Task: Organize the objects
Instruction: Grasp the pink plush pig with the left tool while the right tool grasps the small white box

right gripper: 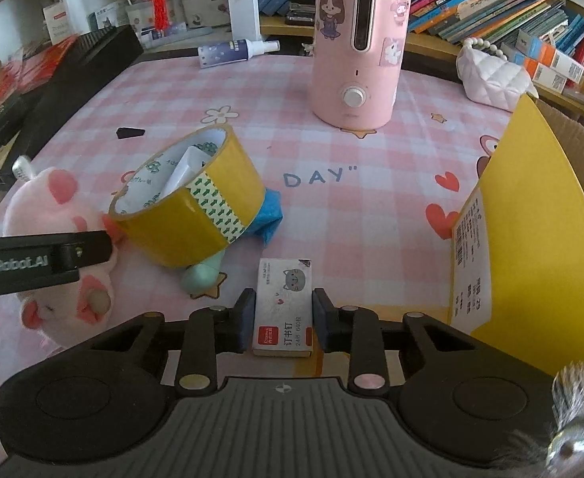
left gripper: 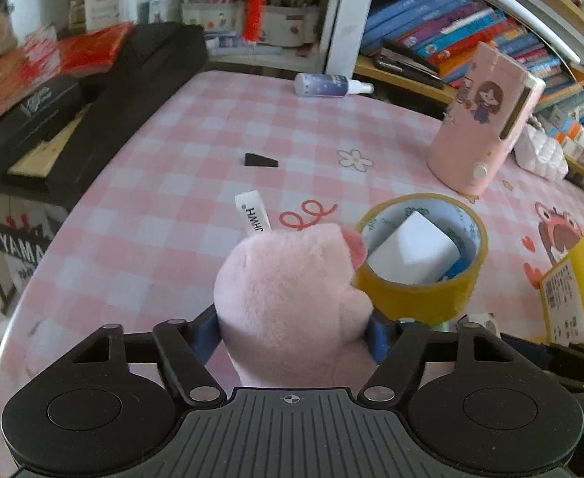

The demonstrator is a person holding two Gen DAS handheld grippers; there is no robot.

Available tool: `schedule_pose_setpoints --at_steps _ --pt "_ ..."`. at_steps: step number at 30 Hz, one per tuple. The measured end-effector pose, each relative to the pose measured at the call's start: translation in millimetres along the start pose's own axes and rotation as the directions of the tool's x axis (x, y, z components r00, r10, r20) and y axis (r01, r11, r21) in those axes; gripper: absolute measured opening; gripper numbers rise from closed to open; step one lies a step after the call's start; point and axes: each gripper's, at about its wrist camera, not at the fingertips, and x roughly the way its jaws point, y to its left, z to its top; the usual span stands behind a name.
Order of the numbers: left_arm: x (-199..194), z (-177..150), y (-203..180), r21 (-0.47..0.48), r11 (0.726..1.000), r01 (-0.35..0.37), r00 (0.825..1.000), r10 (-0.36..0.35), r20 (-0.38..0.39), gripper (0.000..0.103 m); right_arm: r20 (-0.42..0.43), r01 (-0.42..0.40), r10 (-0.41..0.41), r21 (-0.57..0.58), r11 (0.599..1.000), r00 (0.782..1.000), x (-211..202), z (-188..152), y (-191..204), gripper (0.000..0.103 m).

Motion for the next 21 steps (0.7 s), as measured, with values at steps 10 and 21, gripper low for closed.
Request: schedule_pose_setpoints --at_steps 10,21 --pt "-52.3 -7.6 7.6 0.002 0.999 0.033 0.996 -0.033 0.083 0.064 0.084 -0.035 0.036 -0.005 0.999 0.996 -33.8 -4.1 3.5 0.028" --pt "-94.7 -35.7 22.6 -0.006 0.997 0.082 0.991 -0.081 0.111 0.064 0.157 -0.076 0.086 -0.068 0.995 0.984 -78.6 -17.3 20.6 0.028"
